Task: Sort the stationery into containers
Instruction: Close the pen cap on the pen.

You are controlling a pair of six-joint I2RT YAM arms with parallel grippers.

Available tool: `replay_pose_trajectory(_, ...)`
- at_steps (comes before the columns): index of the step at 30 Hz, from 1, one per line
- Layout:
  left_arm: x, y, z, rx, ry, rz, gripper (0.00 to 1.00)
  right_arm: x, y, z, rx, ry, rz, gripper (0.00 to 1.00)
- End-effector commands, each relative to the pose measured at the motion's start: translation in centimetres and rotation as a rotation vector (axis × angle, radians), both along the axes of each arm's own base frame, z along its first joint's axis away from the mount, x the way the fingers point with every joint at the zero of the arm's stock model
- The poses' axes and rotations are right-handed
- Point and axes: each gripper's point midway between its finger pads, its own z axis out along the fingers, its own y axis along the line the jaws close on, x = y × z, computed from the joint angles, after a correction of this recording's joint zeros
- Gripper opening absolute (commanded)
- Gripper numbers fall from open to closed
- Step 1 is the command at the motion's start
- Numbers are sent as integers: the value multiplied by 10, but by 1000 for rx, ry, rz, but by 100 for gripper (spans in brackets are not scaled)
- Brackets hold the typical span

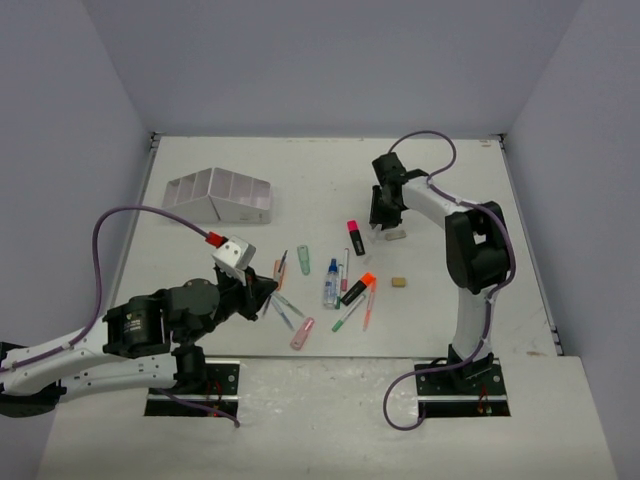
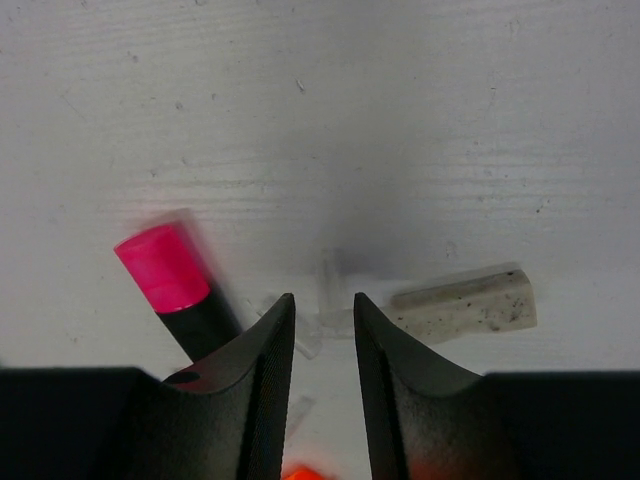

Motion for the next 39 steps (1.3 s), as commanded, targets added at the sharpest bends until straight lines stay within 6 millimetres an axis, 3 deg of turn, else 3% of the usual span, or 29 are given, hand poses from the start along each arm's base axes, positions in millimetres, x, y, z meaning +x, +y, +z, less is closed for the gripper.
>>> replay_pose_trajectory(1,0,4,0,12,-13,3,0,-3,2,-16,2,26,-10,31)
replay_pose_trajectory(11,0,5,1,6,-8,11,0,-3,3,-17,-12,61,-5,27)
replay_pose_trajectory(21,1,13,6,-24,-16,30,0,-2,3,-17,-14,71,2,2)
replay_pose_trajectory(25,3,16,7,-27,-18,51,0,10,5,-6,-14,29,2,0)
replay_pose_trajectory(28,6,15,10,-37,-14,73,0,27,9,33,-5,-50,16,0)
replay_pose_trajectory(30,8,12,15,-67,-2,99,0,36,14,85,33,-167,22,0)
replay_pose_trajectory(32,10,6,25,-138,7,118,0,29,26,146,94,-326,48,0)
replay_pose_trajectory(34,12,-2,36,-228,1,118,0,15,50,160,199,-386,110,0)
replay_pose_trajectory(35,12,-7,42,-279,-8,112,0,-11,58,166,268,-367,165,0)
replay_pose_trajectory(36,11,-17,48,-364,-19,86,0,-25,87,207,508,-497,236,0)
replay_pose_trajectory(37,7,-30,55,-453,-42,28,0,-62,99,225,681,-508,306,0)
replay_pose_trajectory(38,3,-39,60,-514,-75,-19,0,-89,103,237,784,-536,375,0)
replay_pose_trajectory(39,1,-46,63,-557,-109,-56,0,-104,105,260,876,-624,423,0)
